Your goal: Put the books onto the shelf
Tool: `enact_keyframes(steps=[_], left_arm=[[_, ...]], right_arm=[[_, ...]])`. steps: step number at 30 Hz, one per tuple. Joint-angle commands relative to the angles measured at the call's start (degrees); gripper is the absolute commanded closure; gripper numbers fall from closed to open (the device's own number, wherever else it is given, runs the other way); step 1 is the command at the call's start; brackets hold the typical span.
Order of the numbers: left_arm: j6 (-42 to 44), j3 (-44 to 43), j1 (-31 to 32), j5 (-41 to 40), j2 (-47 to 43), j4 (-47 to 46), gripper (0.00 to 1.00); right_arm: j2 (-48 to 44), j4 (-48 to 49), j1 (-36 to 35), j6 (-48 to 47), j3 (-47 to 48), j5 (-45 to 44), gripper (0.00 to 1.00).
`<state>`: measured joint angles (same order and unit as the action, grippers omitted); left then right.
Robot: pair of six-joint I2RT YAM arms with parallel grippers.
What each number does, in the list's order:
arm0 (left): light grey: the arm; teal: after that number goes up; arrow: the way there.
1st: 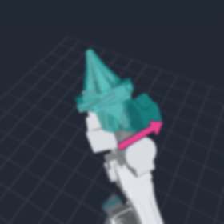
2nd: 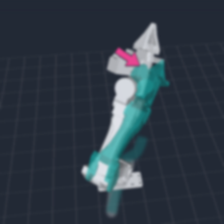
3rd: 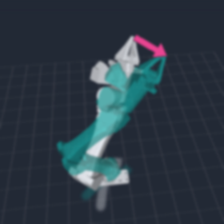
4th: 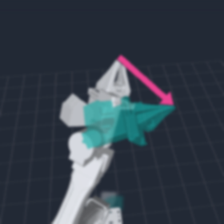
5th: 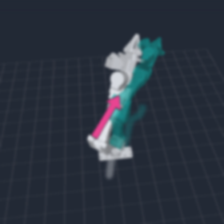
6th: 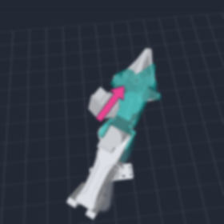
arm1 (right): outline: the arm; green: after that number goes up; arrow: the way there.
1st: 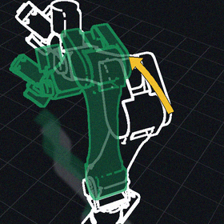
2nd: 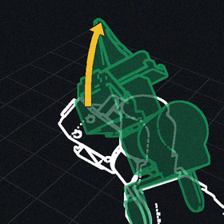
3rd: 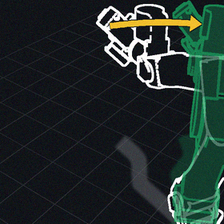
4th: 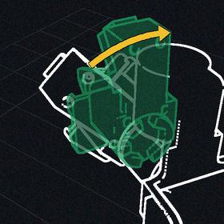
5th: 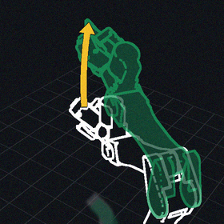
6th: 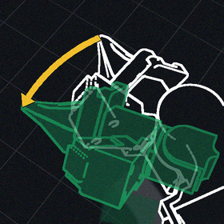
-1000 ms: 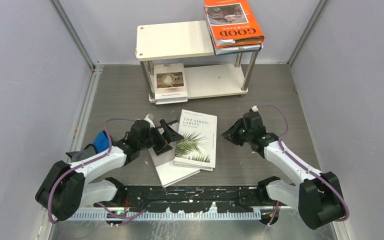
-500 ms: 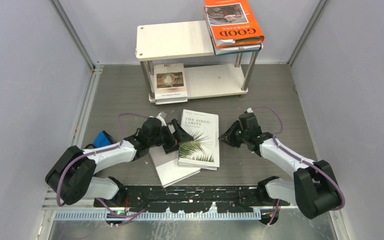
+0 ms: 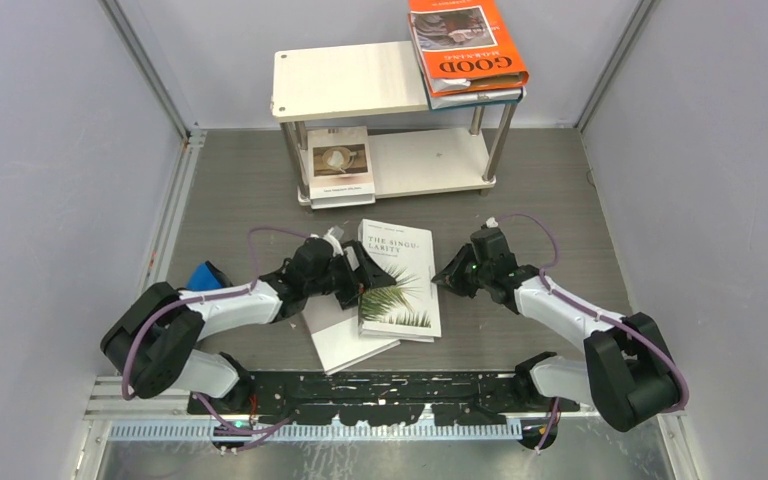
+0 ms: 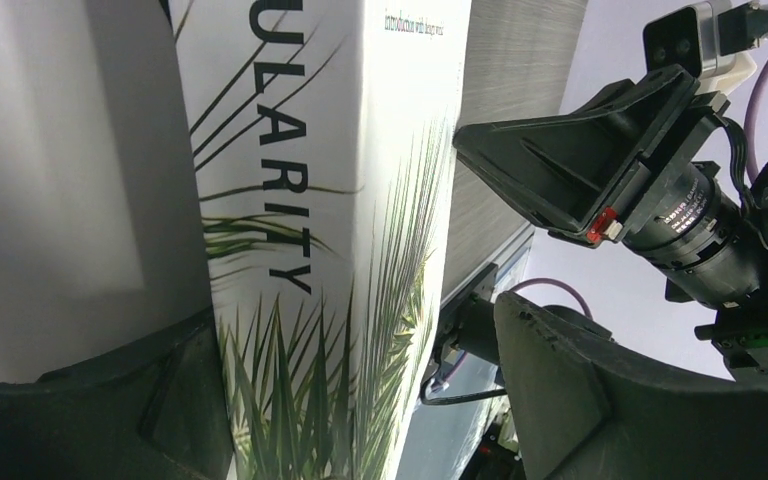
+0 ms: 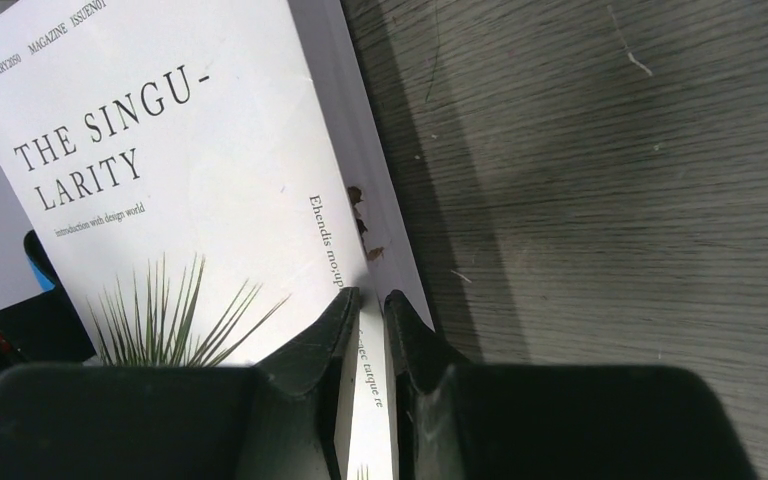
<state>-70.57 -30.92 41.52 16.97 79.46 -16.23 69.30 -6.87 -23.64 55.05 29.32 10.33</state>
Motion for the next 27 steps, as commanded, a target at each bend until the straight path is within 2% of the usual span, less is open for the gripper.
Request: enact_keyframes(steps=[1, 8, 18, 27], left_arm=[[-1.04, -0.27, 1.33, 0.21, 1.44, -4.10, 0.16], [-1.44, 0.04, 2.34, -1.33, 0.61, -4.25, 0.26], [-1.79, 1.66, 2.34, -3.82, -3.47, -2.44, 0.35], [-1.85, 2.17, 2.43, -4.89, -5.29, -0.78, 0.38]], right_arm=[[-1.40, 2.92, -0.92, 0.79, -0.06, 1.01, 0.80], [-3.71, 1.16, -0.97, 0.12, 0.16, 0.09, 0.80], [-6.41, -2.07, -0.97, -1.40, 1.36, -1.04, 0.79], [-8.40, -3.82, -0.95, -1.87, 1.44, -1.78, 0.78]])
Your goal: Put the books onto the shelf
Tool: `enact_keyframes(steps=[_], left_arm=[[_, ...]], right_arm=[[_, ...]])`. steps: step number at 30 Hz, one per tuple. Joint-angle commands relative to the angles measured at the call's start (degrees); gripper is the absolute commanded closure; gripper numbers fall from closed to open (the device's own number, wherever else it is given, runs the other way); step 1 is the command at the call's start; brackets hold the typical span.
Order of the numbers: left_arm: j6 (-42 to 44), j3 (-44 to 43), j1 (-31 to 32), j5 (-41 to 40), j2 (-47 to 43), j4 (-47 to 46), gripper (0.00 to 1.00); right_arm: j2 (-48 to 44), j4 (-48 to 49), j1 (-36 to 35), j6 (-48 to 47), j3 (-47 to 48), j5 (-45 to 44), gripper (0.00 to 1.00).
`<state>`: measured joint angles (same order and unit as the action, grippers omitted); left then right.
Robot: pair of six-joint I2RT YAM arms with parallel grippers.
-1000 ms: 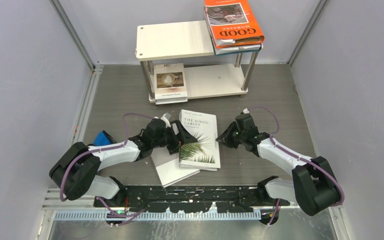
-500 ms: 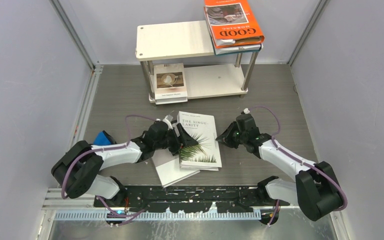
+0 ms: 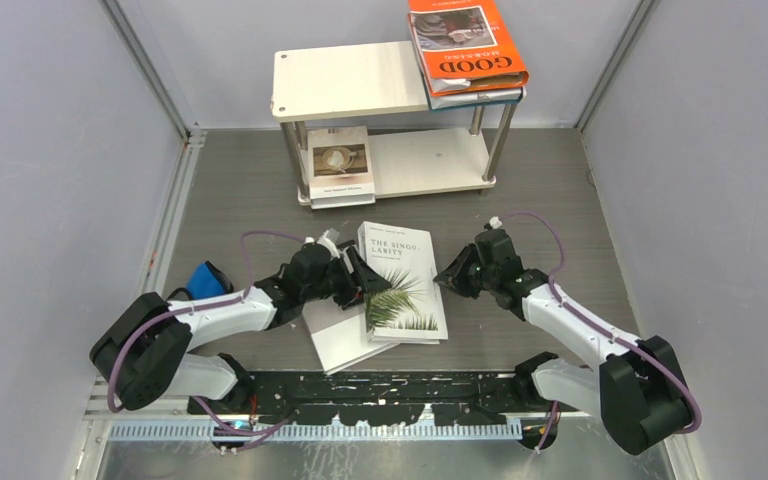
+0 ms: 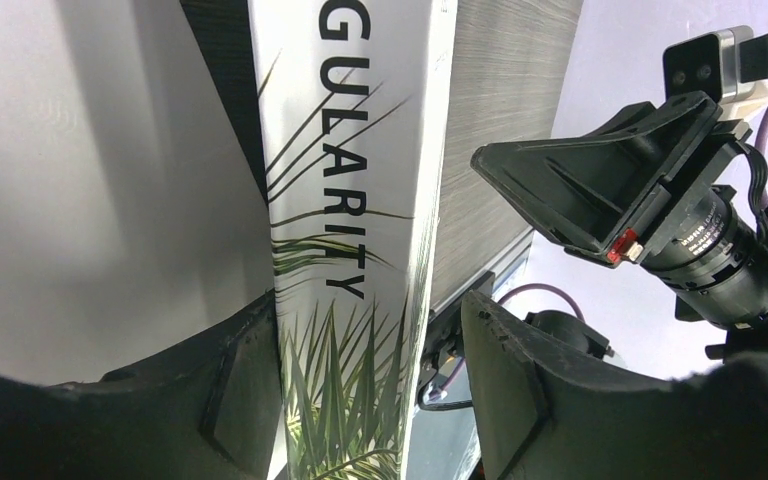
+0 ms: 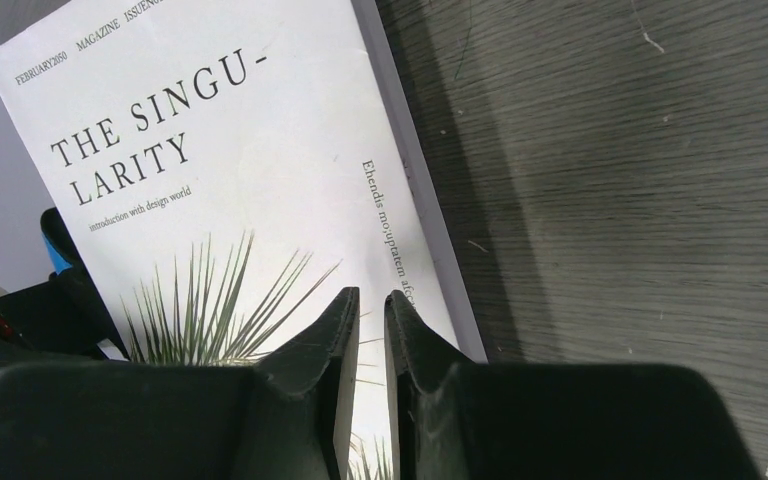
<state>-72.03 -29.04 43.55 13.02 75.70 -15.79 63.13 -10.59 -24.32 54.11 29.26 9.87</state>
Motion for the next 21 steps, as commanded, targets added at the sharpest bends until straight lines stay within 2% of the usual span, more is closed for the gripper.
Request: enact_keyframes(steps=[1, 14, 21], left_arm=[[-0.46, 0.36, 0.46, -0.98, -1.46, -1.30, 0.39], [-0.57, -1.20, 1.21, -0.88, -0.31, -1.77, 0.51], [-0.13, -3.09, 1.72, -2.01, -1.21, 1.89, 0.57]], right_arm=[[-2.44, -0.25, -0.25, -1.04, 1.51, -1.34, 0.78], [-6.15, -3.12, -0.25, -2.13, 1.40, -3.36, 0.78], [-10.74, -8.86, -0.25, -5.57, 3.29, -6.97, 0.78]])
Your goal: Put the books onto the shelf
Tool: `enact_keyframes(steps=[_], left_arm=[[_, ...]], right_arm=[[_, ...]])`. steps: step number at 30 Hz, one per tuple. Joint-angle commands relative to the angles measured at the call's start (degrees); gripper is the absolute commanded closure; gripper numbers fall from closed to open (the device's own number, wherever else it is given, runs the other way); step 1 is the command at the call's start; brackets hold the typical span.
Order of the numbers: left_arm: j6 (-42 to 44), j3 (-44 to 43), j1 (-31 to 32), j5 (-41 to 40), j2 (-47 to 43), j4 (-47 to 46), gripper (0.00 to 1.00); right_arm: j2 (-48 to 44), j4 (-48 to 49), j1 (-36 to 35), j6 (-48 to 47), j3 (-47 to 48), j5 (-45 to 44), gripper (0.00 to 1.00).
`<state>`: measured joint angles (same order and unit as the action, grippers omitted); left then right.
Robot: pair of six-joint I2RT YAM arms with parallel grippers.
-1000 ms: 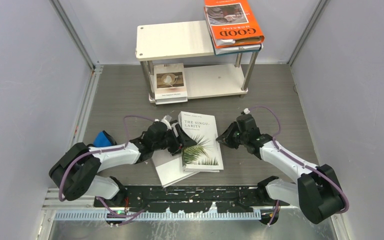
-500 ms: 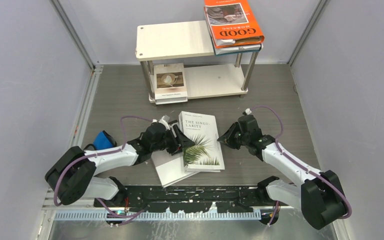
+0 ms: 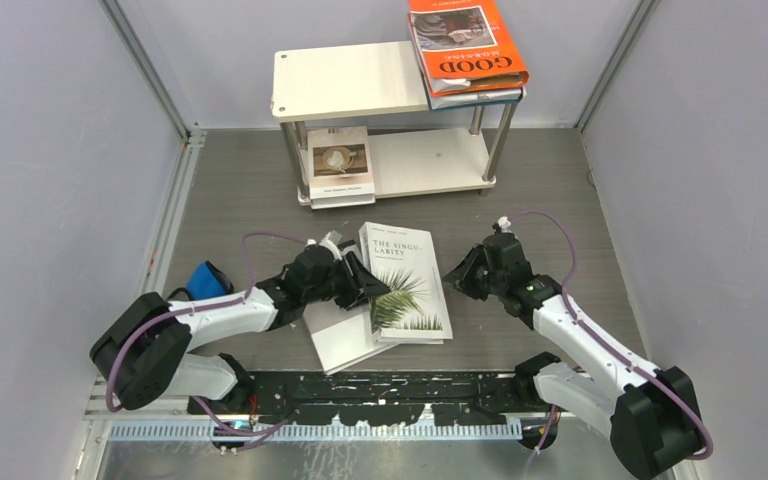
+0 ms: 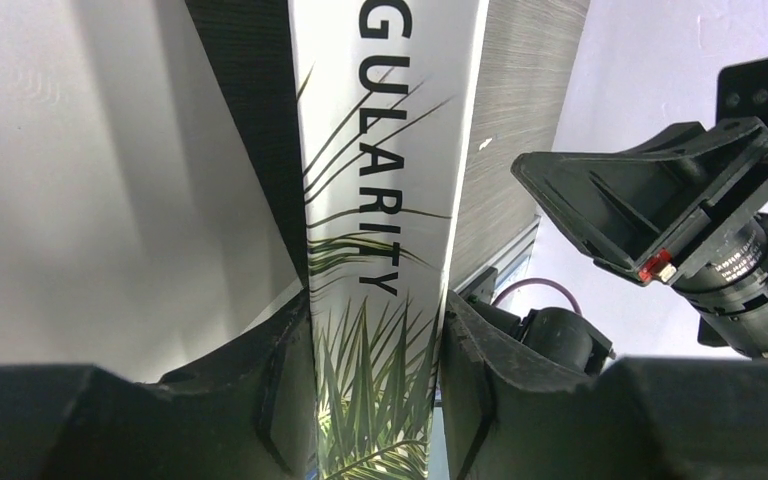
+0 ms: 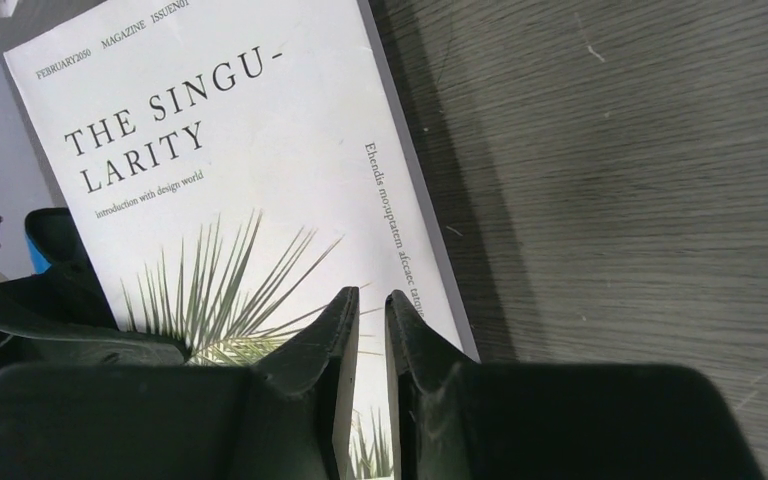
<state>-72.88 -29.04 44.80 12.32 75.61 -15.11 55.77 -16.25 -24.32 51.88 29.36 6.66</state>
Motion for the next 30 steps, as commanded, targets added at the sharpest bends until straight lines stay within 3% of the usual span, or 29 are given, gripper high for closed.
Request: enact_keyframes(steps=[1, 9, 14, 19, 22, 30], left_arm=[[0.72, -3.44, 0.48, -1.59, -1.36, 1.95, 0.59], [-0.45, -6.68, 0.95, -4.14, -3.00, 8.53, 0.63], [-1.27, -10.75, 1.32, -6.32, -3.31, 14.01, 0.64], [-1.56, -16.63, 2.28, -7.60, -1.92, 19.92, 0.63], [-1.58, -20.70, 3.16, -8.24, -0.25, 23.38, 0.63], [-1.30, -34.15, 7.24, -11.64, 6.74, 33.98, 0.64]], right_arm=[[-4.32, -4.47, -0.29, -4.29, 3.95, -4.72, 0.78], [-9.32, -14.91, -0.28, -15.21, 13.22, -12.36, 0.71], [-11.72, -19.37, -0.25, -21.72, 17.19, -15.40, 0.57], [-12.38, -23.83, -0.43, -26.61, 20.49, -15.66, 0.53], [-14.34, -25.05, -0.67, -28.43, 20.73, -17.14, 0.45], [-19.38, -29.39, -1.47, -32.89, 23.14, -21.43, 0.44]])
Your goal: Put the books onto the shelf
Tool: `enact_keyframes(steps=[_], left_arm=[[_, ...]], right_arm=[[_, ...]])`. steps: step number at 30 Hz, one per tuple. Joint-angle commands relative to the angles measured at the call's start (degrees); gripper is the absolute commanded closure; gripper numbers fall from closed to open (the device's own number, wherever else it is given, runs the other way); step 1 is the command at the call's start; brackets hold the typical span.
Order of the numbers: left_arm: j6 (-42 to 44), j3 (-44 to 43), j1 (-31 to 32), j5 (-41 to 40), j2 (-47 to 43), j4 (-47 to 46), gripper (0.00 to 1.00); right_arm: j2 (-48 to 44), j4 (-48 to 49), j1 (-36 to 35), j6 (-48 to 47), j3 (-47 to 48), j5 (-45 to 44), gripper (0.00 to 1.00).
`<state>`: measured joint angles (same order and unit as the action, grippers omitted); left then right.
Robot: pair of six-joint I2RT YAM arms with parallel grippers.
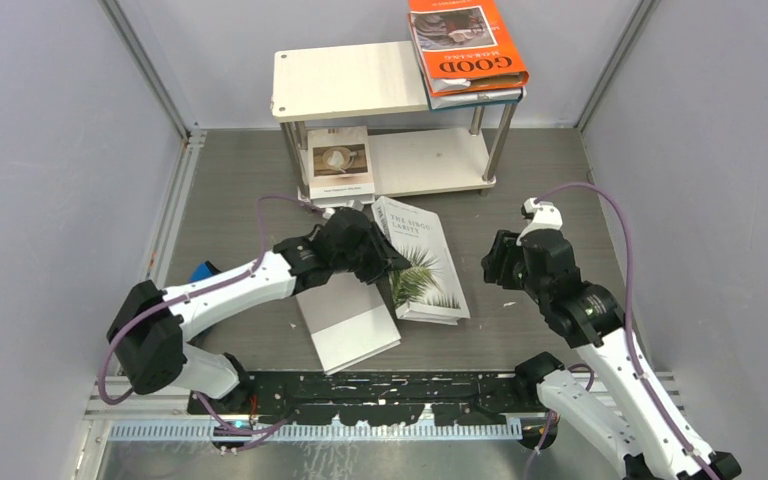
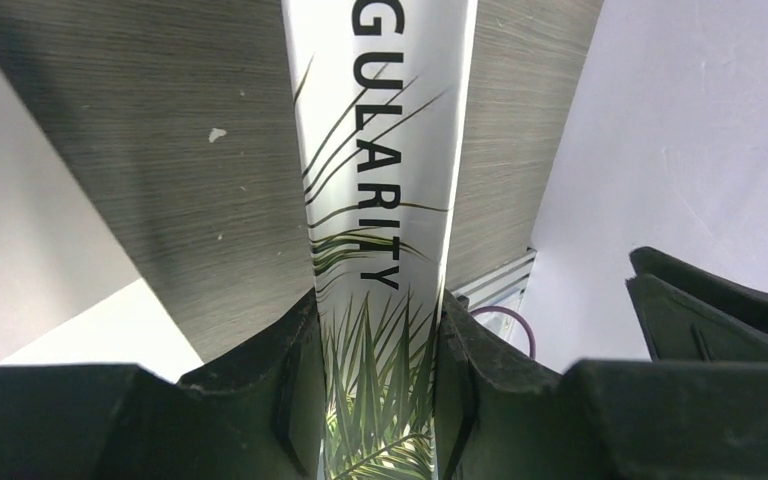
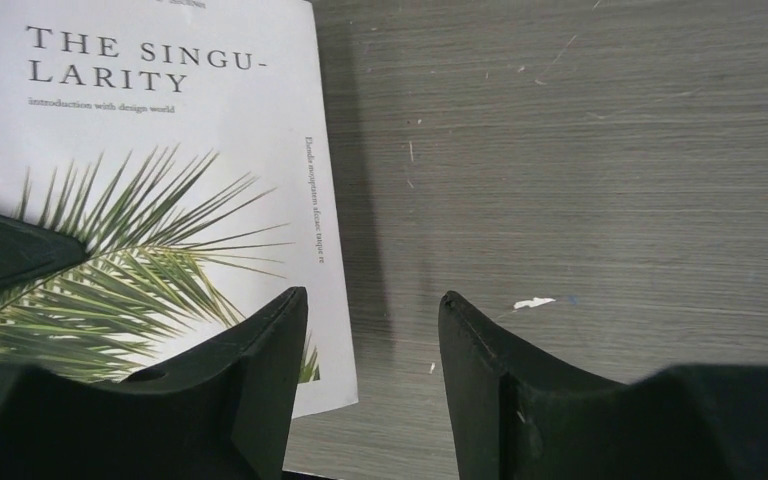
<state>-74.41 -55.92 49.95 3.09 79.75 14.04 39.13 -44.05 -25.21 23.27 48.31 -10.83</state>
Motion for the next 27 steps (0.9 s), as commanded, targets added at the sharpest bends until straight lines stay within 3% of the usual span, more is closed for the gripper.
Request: enact_keyframes(steps=[1, 14, 19, 27], left_arm=[[0.31, -9.16, 2.70, -2.62, 3.60, 6.01, 0.64], [-0.32, -31.75, 7.13, -10.08, 16.16, 20.62, 0.66], [0.14, -37.69, 7.26, -10.21, 20.22, 23.87, 0.67], [2.08, -41.88, 6.50, -11.40, 21.71, 26.70, 0.67]], right_arm=[[-3.12, -2.29, -0.65, -5.12, 4.85, -4.56, 0.44], [-4.25, -8.45, -0.67, -15.77, 11.03, -7.53, 0.44], [-1.38, -4.46, -0.66, -20.33, 14.73, -8.52, 0.44], [10.72, 3.01, -0.71, -26.16, 25.94, -8.51, 0.44]])
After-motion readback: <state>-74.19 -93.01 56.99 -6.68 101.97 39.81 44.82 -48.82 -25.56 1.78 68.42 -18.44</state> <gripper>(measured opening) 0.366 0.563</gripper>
